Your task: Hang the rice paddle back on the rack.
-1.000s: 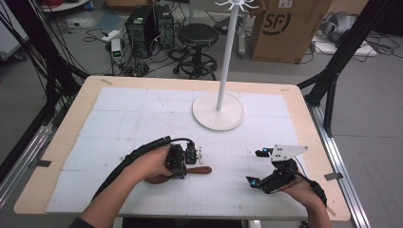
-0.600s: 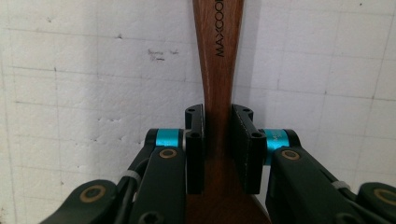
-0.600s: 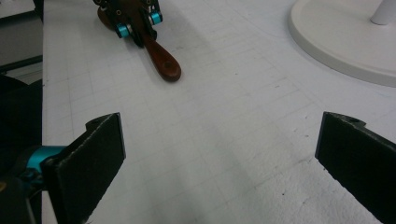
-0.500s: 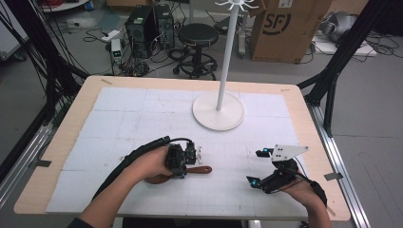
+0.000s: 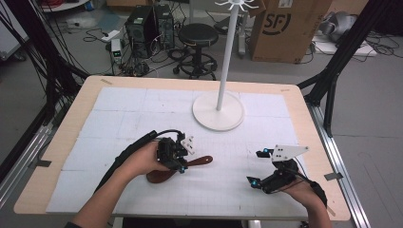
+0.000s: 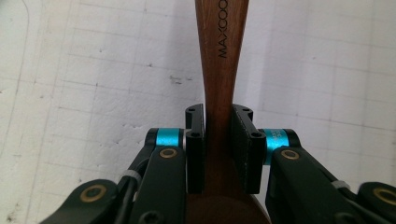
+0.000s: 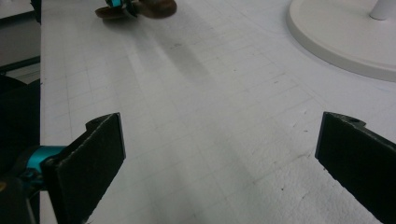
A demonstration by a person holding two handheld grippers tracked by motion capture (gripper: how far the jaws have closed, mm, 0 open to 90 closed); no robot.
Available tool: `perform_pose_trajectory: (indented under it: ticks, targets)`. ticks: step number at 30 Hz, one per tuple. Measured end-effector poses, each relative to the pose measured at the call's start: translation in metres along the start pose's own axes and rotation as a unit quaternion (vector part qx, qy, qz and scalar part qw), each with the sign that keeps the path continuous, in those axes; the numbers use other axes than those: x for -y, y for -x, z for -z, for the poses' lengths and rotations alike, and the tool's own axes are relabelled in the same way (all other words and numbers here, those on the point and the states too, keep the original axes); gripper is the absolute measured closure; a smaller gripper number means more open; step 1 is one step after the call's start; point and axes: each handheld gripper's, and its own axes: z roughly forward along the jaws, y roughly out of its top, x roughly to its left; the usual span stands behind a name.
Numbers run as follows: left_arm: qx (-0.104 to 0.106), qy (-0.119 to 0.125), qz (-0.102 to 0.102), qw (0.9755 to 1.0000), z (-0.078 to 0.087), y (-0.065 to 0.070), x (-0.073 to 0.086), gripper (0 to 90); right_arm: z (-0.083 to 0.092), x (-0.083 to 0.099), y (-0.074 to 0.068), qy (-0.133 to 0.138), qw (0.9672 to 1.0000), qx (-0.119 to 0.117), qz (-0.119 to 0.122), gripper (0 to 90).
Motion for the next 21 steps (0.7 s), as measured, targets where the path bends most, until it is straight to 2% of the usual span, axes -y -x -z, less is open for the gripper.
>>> perform_pose_trajectory:
  ticks: [5, 11, 17, 21]
  targets:
    - [-0.002, 0.026, 0.008, 0.9996, 0.009, -0.003, 0.002, 76.7, 0.000, 0.000, 0.000, -0.001, 1.0000, 0.000, 0.000, 0.4]
    - [-0.001, 0.061, 0.024, 0.9978, 0.020, -0.007, 0.004, 76.8, 0.000, 0.000, 0.000, 0.000, 1.0000, 0.001, 0.002, 0.4]
    - [0.005, 0.098, 0.035, 0.9946, 0.032, -0.010, 0.007, 76.9, 0.000, 0.000, -0.001, 0.000, 1.0000, 0.000, -0.001, 0.4]
    - [0.010, 0.122, 0.042, 0.9915, 0.039, -0.012, 0.009, 77.0, 0.000, 0.000, -0.001, 0.000, 1.0000, -0.001, 0.000, 0.4]
